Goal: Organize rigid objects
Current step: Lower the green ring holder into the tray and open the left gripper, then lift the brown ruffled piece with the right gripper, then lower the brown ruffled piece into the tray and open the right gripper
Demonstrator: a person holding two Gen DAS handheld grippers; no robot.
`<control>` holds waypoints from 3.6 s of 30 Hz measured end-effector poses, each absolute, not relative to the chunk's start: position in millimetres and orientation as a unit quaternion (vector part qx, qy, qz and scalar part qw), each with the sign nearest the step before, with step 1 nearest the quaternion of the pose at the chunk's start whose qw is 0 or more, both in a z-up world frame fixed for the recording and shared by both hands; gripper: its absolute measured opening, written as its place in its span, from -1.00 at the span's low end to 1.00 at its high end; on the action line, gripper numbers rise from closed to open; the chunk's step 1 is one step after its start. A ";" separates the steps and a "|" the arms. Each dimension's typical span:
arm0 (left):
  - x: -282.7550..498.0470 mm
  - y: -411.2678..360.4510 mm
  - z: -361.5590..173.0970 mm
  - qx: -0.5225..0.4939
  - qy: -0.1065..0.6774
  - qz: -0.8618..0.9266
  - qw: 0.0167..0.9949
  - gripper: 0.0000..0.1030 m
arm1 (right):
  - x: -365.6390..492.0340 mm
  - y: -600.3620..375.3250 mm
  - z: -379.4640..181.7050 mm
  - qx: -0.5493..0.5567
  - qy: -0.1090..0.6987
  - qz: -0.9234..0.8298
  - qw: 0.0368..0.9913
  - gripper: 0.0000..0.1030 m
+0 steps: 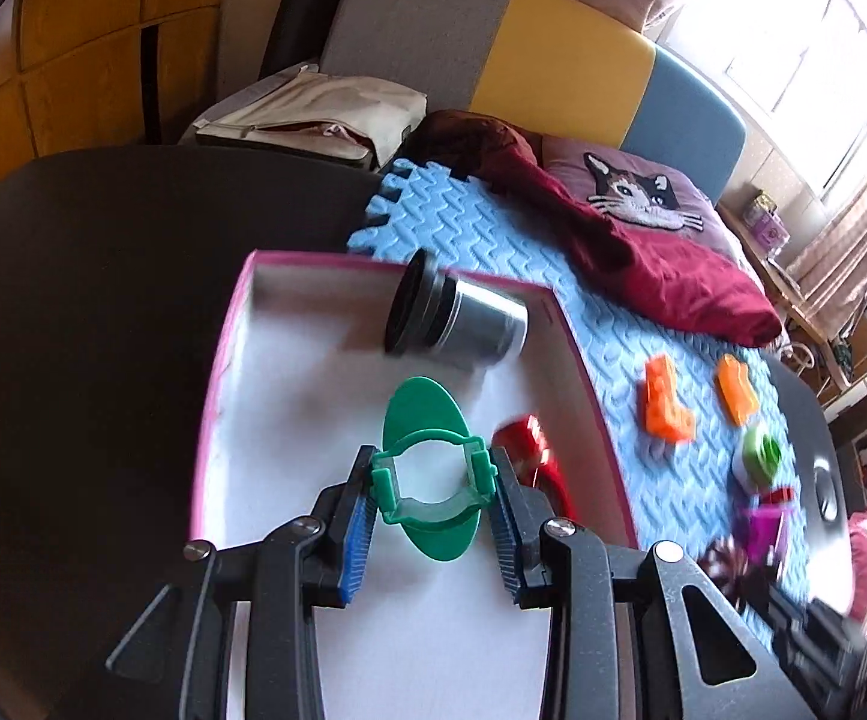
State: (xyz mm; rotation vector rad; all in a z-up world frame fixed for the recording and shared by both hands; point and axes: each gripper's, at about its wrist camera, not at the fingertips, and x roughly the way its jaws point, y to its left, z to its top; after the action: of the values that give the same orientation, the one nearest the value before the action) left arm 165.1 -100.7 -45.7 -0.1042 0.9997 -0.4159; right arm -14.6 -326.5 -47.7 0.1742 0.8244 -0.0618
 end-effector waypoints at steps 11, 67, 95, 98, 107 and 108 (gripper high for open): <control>179.4 -109.0 -51.9 -0.071 0.469 -0.190 0.859 0.49 | -13.9 -326.0 -47.3 0.081 0.400 -0.037 0.912 -0.90; 24.3 -60.6 -21.6 -0.005 0.408 -0.178 0.895 0.50 | 4.3 -299.3 -42.5 0.020 0.377 -0.078 0.923 -0.55; 26.5 -41.9 -27.0 -0.023 0.416 -0.158 0.895 0.50 | 1.0 -209.5 0.1 -0.004 0.349 0.088 0.933 -0.55; 29.6 -33.7 -27.1 -0.031 0.415 -0.147 0.897 0.50 | 12.6 -196.9 -10.7 -0.022 0.364 0.101 0.926 -0.55; 35.2 -24.1 -34.4 -0.037 0.425 -0.134 0.895 0.50 | 60.8 -190.1 -47.0 -0.086 0.385 0.040 0.918 -0.55; 35.8 -24.4 -35.0 -0.038 0.426 -0.134 0.894 0.50 | 62.1 -190.8 -48.4 -0.087 0.384 0.040 0.918 -0.55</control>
State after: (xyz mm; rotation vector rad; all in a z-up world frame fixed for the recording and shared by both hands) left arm 35.8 -24.4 -35.0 -0.0779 0.8826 -0.2785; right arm 62.1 -190.8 -48.4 -0.1794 0.7892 0.0821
